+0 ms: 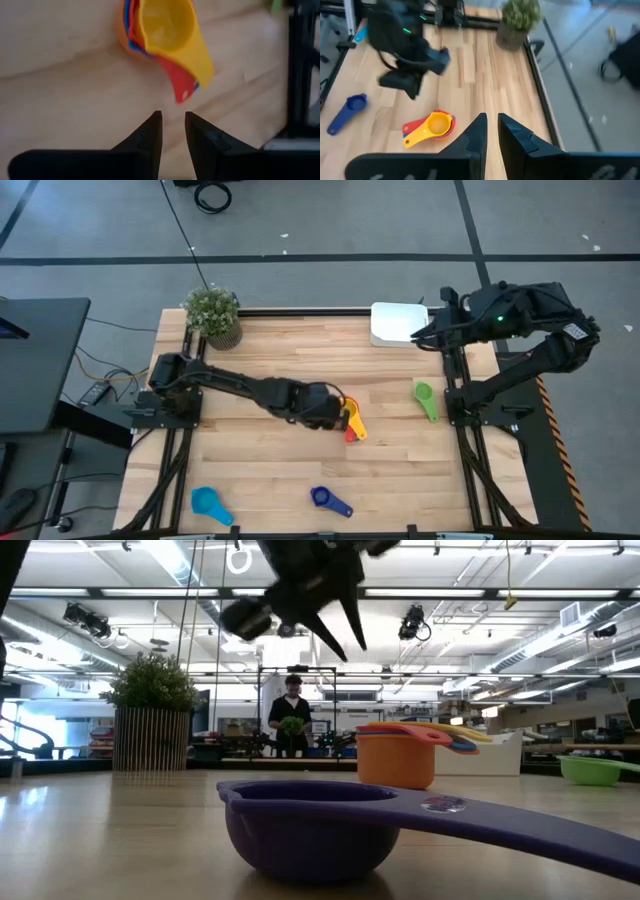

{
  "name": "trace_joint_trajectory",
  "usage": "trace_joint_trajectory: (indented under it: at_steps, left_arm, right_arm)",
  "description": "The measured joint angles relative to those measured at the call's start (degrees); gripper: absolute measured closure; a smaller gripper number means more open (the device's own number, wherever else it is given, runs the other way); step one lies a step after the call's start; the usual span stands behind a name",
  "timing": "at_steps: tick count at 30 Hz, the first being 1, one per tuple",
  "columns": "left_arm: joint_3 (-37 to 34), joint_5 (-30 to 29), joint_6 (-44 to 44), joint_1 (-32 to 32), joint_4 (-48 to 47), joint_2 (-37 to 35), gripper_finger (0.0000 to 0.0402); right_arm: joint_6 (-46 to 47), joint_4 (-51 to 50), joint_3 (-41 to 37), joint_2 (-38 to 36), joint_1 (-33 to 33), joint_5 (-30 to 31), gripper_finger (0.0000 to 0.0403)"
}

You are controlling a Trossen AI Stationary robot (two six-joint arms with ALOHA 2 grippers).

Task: Nest measuring cups in basket
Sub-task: Stack the yellow measuring cup on top of the red measuring cup

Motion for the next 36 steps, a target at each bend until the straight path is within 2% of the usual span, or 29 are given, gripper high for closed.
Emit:
trace_joint_trajectory:
  at_steps: [3,7,11,13,24,32,36]
  left_arm:
    - [0.0,-1.2,3.4,-2.1,-1.5,-0.3,0.0311]
    - [0.0,-1.8,7.5,-4.0,-2.7,-0.4,0.0311]
    - [0.0,-1.9,10.0,-4.7,-3.9,-0.4,0.0311]
    - [0.0,-1.9,11.7,-5.0,-3.8,-0.4,0.0311]
    - [0.0,-1.0,22.4,-5.3,-3.9,-0.4,0.0311]
    - [0.0,-1.4,24.0,-5.1,-2.1,3.6,0.0311]
    - [-0.1,-4.6,24.9,-4.9,0.7,5.7,0.0311]
  right_arm:
    - [4.7,-2.3,-0.7,1.0,-0.5,-0.9,0.0351]
    - [10.3,-2.2,-5.8,1.5,-0.6,-4.6,0.0351]
    - [15.7,2.5,-13.8,1.2,-0.9,-12.0,0.0351]
    - [18.4,5.8,-17.7,1.2,-0.9,-13.8,0.0351]
    - [33.1,18.1,-35.6,1.1,-0.8,-13.6,0.0351]
    - [36.5,27.3,-44.8,1.2,-1.2,-15.3,0.0351]
    - [38.0,30.5,-48.9,1.2,-1.7,-15.3,0.0351]
